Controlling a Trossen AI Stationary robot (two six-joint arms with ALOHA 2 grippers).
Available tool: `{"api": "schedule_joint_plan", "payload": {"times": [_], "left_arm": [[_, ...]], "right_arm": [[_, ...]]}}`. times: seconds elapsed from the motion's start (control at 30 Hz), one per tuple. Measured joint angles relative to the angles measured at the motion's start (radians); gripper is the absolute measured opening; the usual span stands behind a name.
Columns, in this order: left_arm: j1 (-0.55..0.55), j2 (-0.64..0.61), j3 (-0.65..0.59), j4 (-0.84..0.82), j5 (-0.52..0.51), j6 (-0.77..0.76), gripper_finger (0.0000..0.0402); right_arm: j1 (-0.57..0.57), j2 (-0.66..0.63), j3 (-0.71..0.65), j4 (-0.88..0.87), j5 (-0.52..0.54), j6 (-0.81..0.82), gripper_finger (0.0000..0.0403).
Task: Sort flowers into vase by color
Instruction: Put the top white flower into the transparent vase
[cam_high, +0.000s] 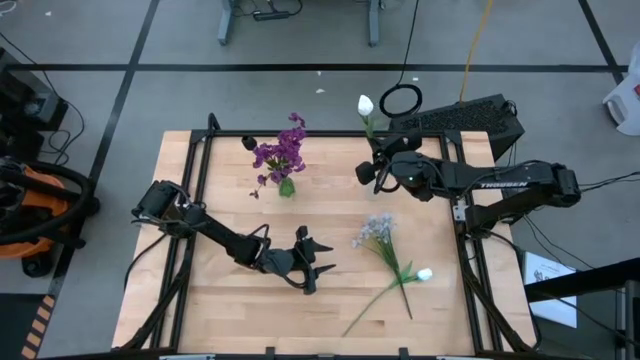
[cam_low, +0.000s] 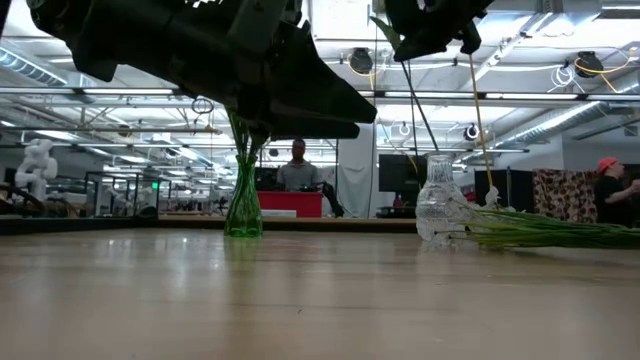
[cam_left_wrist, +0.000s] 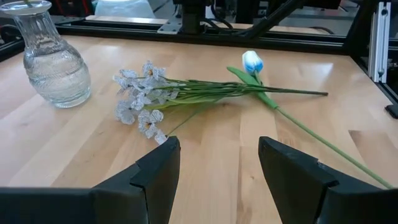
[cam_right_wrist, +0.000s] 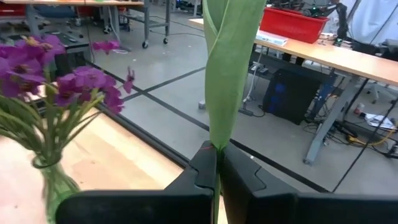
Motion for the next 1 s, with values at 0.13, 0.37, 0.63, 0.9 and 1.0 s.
{"api": "schedule_joint_plan", "payload": {"times": [0.13,0.37,0.63,0.9,1.0], "left_arm": [[0.0,0.0,0.0,0.0,0.0,0.0,0.0223],[-0.001,0.0,0.0,0.0,0.008,-0.001,0.0223],[-0.001,0.0,0.0,0.0,0.038,-0.003,0.0223],[-0.004,0.0,0.0,-0.016,0.061,-0.004,0.0223],[-0.005,0.0,0.0,-0.026,0.061,-0.004,0.0223]], "right_arm": [[-0.013,0.01,0.0,-0.001,0.007,-0.003,0.0002],[-0.037,0.01,0.0,-0.003,0.009,-0.002,0.0002],[-0.043,0.043,0.0,-0.02,0.004,0.05,0.0002],[-0.042,0.087,0.0,-0.028,0.005,0.08,0.0002],[-0.042,0.088,0.0,-0.068,0.006,0.113,0.0002]]}}
